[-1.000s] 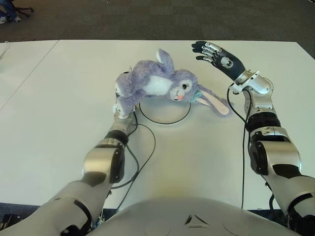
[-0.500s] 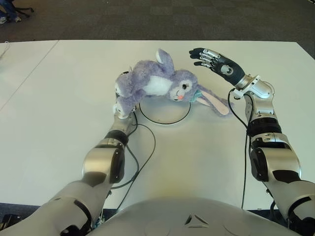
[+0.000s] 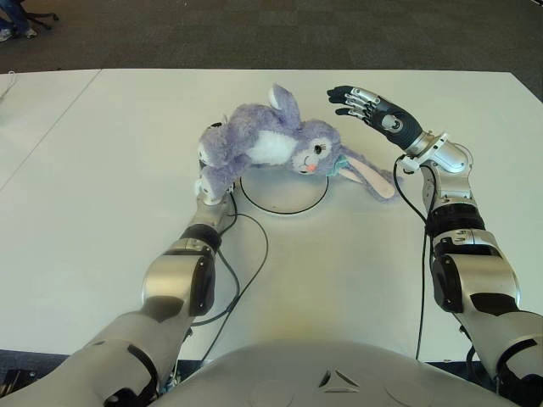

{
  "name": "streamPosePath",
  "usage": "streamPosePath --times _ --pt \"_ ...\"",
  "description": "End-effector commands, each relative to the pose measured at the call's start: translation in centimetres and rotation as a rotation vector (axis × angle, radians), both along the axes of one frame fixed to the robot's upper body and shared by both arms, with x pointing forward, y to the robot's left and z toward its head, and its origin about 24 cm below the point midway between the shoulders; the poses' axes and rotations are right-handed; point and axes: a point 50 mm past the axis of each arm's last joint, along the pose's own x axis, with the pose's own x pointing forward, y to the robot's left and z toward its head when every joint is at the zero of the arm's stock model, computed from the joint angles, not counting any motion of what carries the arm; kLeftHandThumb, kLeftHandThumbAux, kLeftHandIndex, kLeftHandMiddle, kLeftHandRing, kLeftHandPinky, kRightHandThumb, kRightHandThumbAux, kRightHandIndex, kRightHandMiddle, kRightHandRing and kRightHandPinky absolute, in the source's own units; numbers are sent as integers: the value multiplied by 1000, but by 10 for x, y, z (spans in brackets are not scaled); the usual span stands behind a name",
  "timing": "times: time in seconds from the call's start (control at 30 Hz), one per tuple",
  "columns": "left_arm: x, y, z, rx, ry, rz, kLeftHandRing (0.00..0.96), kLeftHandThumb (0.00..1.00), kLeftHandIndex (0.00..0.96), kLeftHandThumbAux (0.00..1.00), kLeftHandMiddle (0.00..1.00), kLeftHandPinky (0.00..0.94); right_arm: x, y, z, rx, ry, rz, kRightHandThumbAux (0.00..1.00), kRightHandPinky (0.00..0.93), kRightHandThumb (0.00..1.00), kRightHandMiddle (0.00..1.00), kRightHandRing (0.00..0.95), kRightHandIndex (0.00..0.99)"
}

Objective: Put the doll into the plate.

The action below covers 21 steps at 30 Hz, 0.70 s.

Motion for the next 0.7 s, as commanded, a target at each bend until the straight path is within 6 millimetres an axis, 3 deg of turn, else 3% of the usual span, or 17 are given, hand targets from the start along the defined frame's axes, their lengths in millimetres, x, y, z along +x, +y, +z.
streamPosePath --times 0.03,0.27,0.43,0.7 --pt "-71 -7 -83 -34 409 21 374 347 226 900 363 354 3 -20 0 -27 18 -70 270 67 0 35 22 35" --pt "-72 -7 -84 -37 420 15 395 292 240 892 364 414 8 -41 -8 -11 120 -158 335 64 0 62 42 30" --pt "-72 -5 -85 -42 430 14 391 264 242 894 361 405 3 -62 -28 -5 236 -277 404 40 0 79 54 53" --pt "-71 -5 -84 -51 420 8 385 248 250 904 356 410 4 -78 -34 6 296 -427 445 28 0 92 55 84"
